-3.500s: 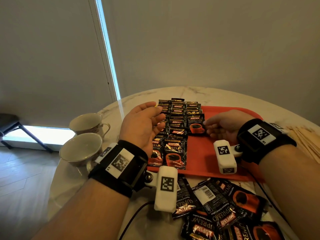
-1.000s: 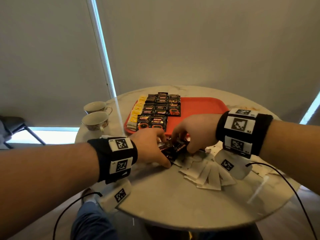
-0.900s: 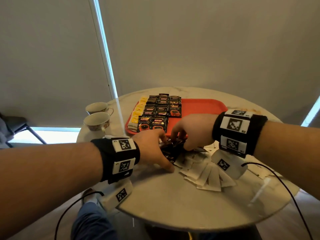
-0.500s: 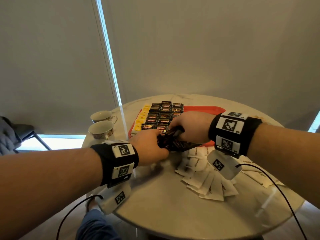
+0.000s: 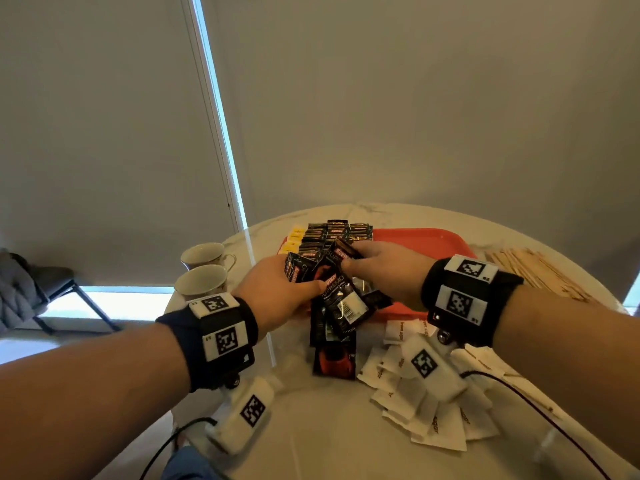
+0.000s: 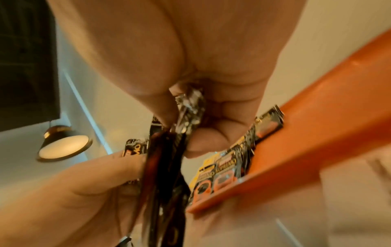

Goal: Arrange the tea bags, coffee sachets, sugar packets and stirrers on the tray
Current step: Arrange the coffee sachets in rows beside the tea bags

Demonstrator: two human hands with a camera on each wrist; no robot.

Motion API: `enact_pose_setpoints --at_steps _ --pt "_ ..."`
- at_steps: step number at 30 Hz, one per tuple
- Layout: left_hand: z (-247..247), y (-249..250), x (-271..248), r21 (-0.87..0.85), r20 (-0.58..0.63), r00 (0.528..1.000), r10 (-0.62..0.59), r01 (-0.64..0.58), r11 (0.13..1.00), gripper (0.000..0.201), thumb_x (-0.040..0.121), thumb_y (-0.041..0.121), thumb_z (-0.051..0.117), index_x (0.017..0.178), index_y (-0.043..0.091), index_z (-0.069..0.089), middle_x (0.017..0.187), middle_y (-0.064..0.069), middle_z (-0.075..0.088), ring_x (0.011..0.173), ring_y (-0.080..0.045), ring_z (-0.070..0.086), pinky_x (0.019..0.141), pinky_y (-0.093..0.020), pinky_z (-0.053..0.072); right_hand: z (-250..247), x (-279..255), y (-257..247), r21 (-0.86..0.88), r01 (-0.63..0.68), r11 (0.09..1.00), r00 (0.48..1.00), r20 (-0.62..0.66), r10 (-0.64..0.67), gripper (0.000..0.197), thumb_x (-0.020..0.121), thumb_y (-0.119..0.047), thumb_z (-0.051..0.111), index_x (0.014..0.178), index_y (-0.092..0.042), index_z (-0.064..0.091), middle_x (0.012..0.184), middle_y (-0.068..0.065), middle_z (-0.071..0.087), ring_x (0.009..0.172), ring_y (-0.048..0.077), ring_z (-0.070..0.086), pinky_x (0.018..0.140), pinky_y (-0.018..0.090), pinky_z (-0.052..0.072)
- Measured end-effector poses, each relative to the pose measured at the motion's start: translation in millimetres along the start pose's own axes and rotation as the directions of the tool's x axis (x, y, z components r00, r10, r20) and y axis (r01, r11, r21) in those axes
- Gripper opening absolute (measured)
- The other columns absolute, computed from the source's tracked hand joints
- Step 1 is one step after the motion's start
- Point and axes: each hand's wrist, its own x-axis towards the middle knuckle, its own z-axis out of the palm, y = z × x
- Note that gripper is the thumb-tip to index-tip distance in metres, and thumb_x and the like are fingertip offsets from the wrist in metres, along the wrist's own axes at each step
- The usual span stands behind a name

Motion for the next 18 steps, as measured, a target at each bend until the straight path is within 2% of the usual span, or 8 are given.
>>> enact_pose_setpoints --at_steps 2,4,5,7,9,11,15,18 --pt "0.1 -4.4 2.9 0.014 0.001 1.0 -0.005 0.005 1.0 0.027 0.087 0.021 0.083 0.112 0.025 0.073 0.096 0.001 0.08 0.087 -0.018 0.078 0.083 -0.047 0.065 2.1 2.1 4.3 0.075 0.014 0.997 0.999 0.043 -0.017 0.023 0.103 -0.035 0.056 0.124 -0.027 0.063 0.127 0.008 0.067 0.118 0.029 0.062 0.105 0.049 0.048" --pt "0.7 -7.5 4.3 0.018 -0.012 1.0 -0.007 0.007 1.0 0.028 0.087 0.021 0.084 0.112 0.024 0.072 0.095 0.002 0.08 0.083 -0.014 0.078 0.08 -0.041 0.065 2.3 3.1 8.1 0.085 0.018 0.996 0.984 0.177 -0.033 0.042 0.089 -0.037 0.077 0.127 -0.031 0.061 0.12 -0.005 0.071 0.114 0.018 0.066 0.103 0.042 0.05" --pt "1.2 -8.2 4.9 0.009 -0.019 1.0 -0.007 0.007 1.0 0.03 0.086 0.019 0.084 0.113 0.025 0.071 0.096 0.002 0.08 0.084 -0.014 0.078 0.08 -0.041 0.066 2.2 4.0 9.1 0.036 0.021 0.999 0.977 0.209 -0.028 0.049 0.081 -0.03 0.085 0.123 -0.032 0.06 0.114 -0.006 0.073 0.108 0.016 0.07 0.099 0.042 0.055" --pt "2.5 -8.3 5.7 -0.053 -0.013 1.0 -0.027 0.026 0.998 0.034 0.087 0.012 0.081 0.116 0.024 0.067 0.098 0.0 0.08 0.086 -0.017 0.078 0.082 -0.044 0.065 2.9 6.6 11.1 -0.066 0.029 0.997 0.983 0.185 -0.016 0.053 0.075 -0.016 0.089 0.116 -0.031 0.059 0.107 -0.004 0.075 0.098 0.014 0.073 0.092 0.041 0.059" --pt "3.0 -6.5 6.4 -0.161 0.026 0.996 -0.082 0.086 0.983 0.03 0.091 0.007 0.073 0.117 0.019 0.065 0.097 -0.003 0.08 0.088 -0.02 0.079 0.086 -0.048 0.064 5.8 8.7 11.2 -0.051 0.045 0.998 0.984 0.173 -0.035 0.053 0.075 -0.01 0.088 0.115 -0.03 0.06 0.107 -0.003 0.075 0.096 0.015 0.073 0.09 0.041 0.06" --pt "2.1 -5.5 8.6 -0.228 0.088 0.986 -0.144 0.161 0.96 0.024 0.094 0.006 0.067 0.116 0.014 0.066 0.1 -0.008 0.08 0.095 -0.027 0.078 0.093 -0.053 0.061 8.0 11.8 12.0 -0.039 0.059 0.997 0.985 0.166 -0.052 0.057 0.073 -0.011 0.089 0.119 -0.029 0.06 0.108 -0.003 0.075 0.098 0.016 0.074 0.089 0.044 0.061" --pt "-3.2 -5.7 13.4 -0.233 0.148 0.966 -0.21 0.241 0.942 0.023 0.094 0.007 0.064 0.116 0.011 0.068 0.108 -0.015 0.078 0.104 -0.034 0.075 0.099 -0.056 0.058 11.5 17.5 15.3 -0.038 0.053 0.998 0.991 0.126 -0.048 0.086 0.066 -0.018 0.094 0.138 -0.031 0.05 0.112 -0.006 0.073 0.1 0.014 0.073 0.088 0.042 0.061" --pt "-7.9 -5.4 12.2 -0.218 0.161 0.963 -0.214 0.246 0.944 0.028 0.096 0.017 0.071 0.123 0.011 0.066 0.107 -0.012 0.079 0.099 -0.03 0.077 0.094 -0.051 0.061 12.9 18.3 14.9 -0.072 0.106 0.992 0.989 0.109 -0.098 0.058 0.073 -0.018 0.089 0.123 -0.028 0.061 0.106 -0.004 0.075 0.096 0.014 0.073 0.089 0.042 0.061"
